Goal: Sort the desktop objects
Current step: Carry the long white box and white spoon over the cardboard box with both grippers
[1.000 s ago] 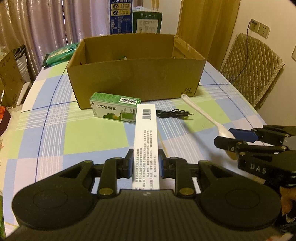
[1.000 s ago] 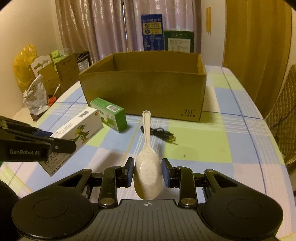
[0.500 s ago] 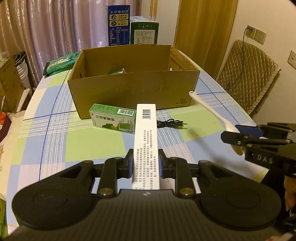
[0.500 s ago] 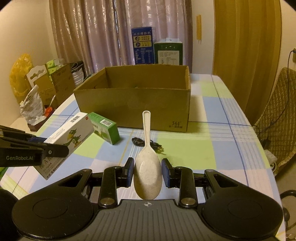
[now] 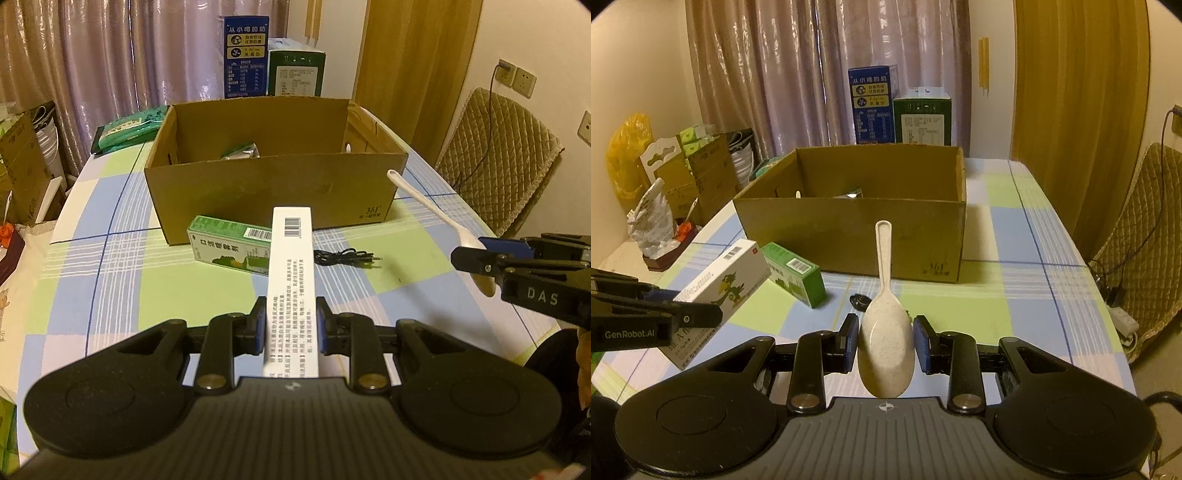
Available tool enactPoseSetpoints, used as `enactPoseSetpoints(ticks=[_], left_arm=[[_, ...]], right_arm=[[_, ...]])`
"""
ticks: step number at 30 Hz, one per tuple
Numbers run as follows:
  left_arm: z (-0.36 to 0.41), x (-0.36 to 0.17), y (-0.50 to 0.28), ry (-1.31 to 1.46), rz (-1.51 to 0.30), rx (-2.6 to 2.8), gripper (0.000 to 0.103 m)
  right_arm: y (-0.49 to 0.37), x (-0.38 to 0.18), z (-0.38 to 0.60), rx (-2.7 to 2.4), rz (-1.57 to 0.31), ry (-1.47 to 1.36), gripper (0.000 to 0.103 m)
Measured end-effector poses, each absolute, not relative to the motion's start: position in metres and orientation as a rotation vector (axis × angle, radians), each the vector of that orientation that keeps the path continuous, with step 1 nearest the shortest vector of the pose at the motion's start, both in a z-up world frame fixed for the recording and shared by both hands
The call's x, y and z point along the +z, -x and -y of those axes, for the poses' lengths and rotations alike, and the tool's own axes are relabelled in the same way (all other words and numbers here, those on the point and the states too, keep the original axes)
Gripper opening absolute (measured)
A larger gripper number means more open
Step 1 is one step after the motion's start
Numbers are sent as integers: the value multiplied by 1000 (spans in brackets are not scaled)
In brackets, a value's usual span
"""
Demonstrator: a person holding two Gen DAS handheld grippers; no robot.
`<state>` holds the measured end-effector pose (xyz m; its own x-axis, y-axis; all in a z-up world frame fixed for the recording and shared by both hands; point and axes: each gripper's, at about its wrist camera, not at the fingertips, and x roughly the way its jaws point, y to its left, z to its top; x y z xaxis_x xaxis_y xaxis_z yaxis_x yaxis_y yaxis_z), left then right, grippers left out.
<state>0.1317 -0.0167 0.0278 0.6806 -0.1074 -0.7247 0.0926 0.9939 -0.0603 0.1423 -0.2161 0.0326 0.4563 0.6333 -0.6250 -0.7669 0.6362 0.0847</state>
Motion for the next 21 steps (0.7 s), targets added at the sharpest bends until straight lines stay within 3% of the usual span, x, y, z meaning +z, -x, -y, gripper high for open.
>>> enactPoseSetpoints(ticks=[21], left_arm=[[-1,57,-177,21,-783,-107,21]], right_arm=[[-170,64,181,891,-625,217,29]])
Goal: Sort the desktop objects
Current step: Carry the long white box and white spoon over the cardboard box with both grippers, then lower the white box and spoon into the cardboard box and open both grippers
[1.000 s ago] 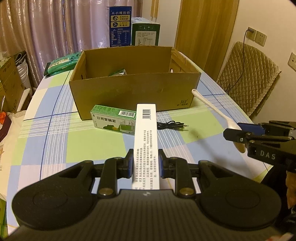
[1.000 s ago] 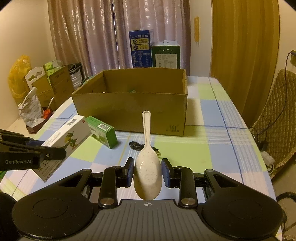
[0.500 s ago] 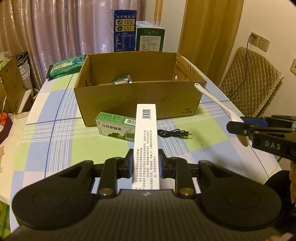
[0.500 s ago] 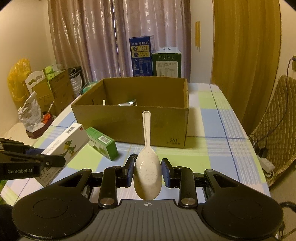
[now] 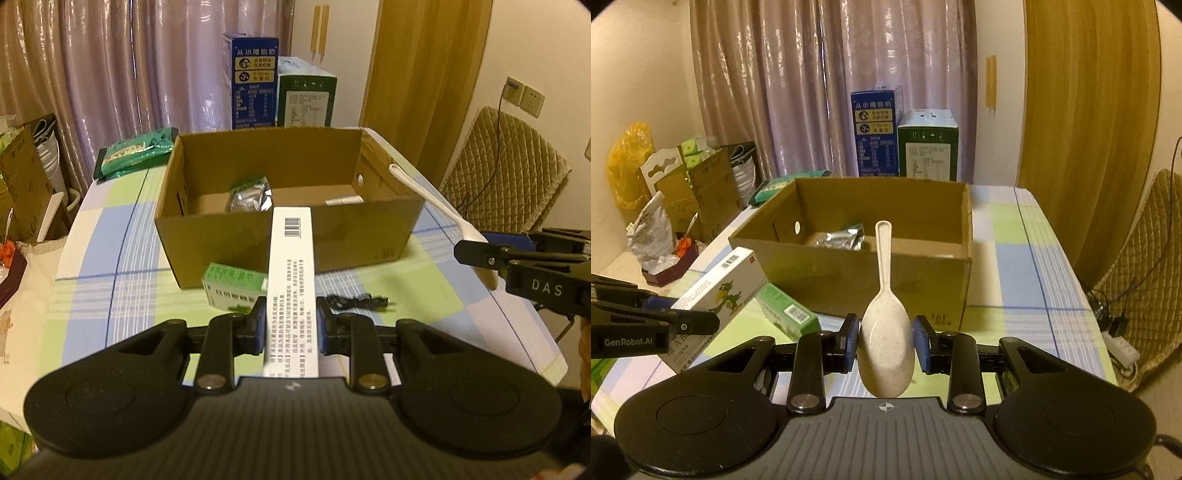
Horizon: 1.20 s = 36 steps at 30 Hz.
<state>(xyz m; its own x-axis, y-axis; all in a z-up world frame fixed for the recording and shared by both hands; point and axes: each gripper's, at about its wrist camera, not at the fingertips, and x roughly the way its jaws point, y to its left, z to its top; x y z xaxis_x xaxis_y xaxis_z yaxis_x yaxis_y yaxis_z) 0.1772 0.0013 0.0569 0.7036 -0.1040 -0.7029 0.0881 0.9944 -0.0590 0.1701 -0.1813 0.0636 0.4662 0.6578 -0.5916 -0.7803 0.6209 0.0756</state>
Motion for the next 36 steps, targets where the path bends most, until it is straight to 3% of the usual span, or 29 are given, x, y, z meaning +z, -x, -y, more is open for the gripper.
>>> enactPoseSetpoints(ticks=[17,36], left_arm=[[-22,78,-269,12,-785,-89,21],[-28,55,-356,-24,-825,-67,21]], right_arm=[[-236,84,114,920,-634,192,29],[-291,69,69,922,-674,206,29]])
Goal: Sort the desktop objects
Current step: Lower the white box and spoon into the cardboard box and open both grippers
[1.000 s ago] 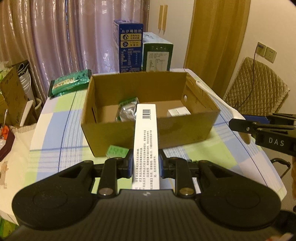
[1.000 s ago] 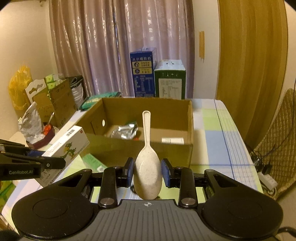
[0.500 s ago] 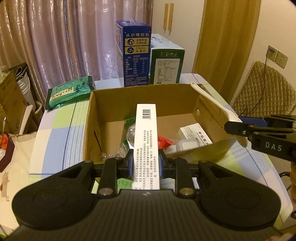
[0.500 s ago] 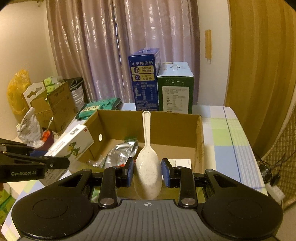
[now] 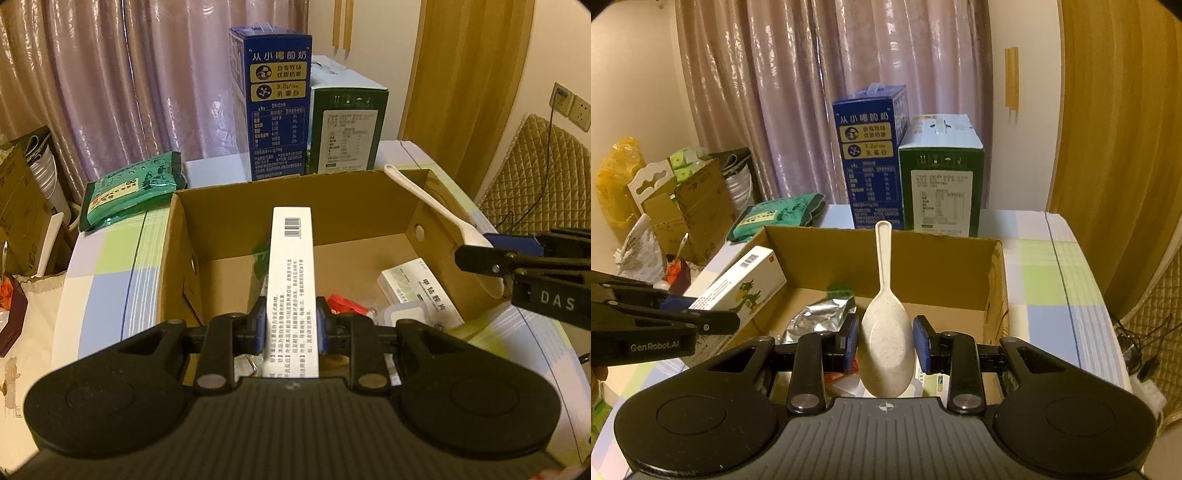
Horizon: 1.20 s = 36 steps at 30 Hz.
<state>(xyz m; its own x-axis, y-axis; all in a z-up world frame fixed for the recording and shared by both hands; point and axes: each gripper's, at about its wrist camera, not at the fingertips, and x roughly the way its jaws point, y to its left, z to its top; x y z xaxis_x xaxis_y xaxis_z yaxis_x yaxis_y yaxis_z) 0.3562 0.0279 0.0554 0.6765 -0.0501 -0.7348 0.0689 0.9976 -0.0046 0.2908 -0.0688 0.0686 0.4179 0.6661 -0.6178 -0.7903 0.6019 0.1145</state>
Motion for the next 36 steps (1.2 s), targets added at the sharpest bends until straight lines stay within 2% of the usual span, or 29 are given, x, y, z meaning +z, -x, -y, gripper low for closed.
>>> enactPoseSetpoints(ticks=[14,17,22,25,27,29,30,31,36], left_arm=[[-35,41,-375,15,-805,-69,22],[-39,40,-371,26,-803,-61,32],[-43,42,-364,37,-793,-55,42],[-43,43,-360,29,-785,-49,55],[-43,44,-355,26,-777,-51,68],[-43,44,-349,24,-771,-53,75],[-44,44,-346,23,-769,-53,79],[-44,44,-343,22,-767,-56,80],[-42,46,-322,-2,-758,-73,92]], right_arm=[[-307,48,65,906,-713,210,29],[-308,45,65,905,-721,206,29],[-306,47,62,913,-723,193,29],[-307,48,59,922,-734,179,29],[-308,49,58,917,-731,176,29],[-310,48,62,901,-729,172,41],[-310,47,65,899,-729,163,54],[-310,46,69,897,-732,156,61],[-306,43,95,883,-742,142,63]])
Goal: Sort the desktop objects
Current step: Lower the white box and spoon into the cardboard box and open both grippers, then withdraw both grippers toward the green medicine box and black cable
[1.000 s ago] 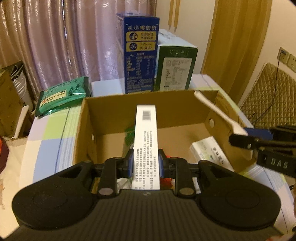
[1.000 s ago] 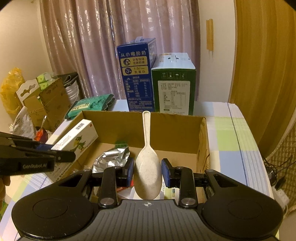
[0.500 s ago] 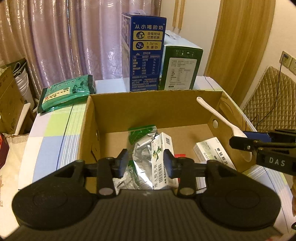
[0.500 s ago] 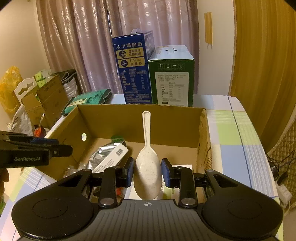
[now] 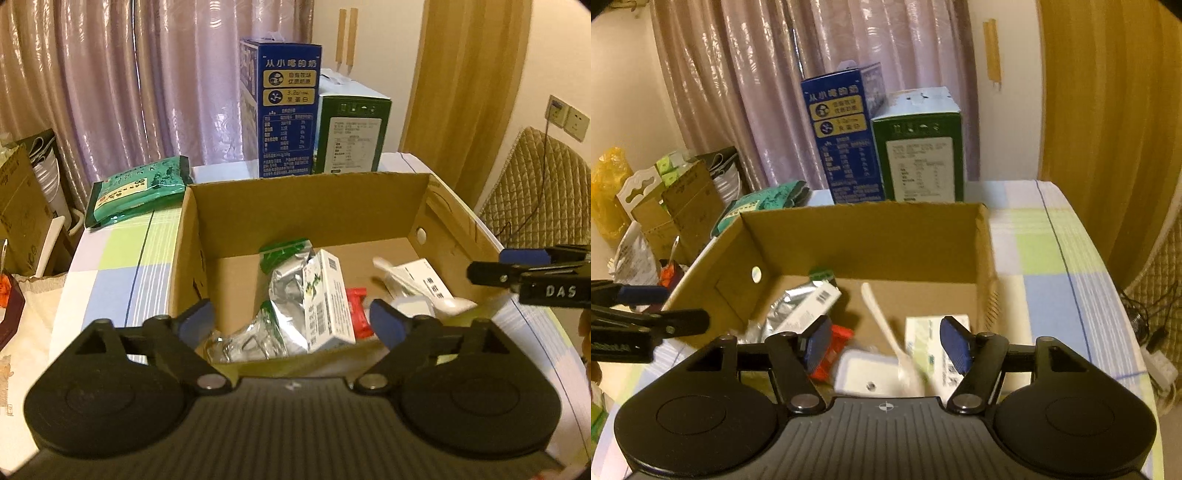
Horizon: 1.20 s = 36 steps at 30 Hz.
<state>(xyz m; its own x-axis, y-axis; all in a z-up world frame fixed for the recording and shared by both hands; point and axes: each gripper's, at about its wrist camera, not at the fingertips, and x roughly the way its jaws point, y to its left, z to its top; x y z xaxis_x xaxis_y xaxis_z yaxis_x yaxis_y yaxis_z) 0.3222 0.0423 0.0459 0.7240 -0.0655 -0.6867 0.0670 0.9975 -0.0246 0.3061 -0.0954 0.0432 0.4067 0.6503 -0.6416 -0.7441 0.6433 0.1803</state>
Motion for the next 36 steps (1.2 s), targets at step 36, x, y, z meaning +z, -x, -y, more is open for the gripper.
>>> enactPoseSetpoints(ticks=[36], left_arm=[[-22,23,-156,-33,-783,-53,102]], right_arm=[[-193,49,203,946,-821,324,101]])
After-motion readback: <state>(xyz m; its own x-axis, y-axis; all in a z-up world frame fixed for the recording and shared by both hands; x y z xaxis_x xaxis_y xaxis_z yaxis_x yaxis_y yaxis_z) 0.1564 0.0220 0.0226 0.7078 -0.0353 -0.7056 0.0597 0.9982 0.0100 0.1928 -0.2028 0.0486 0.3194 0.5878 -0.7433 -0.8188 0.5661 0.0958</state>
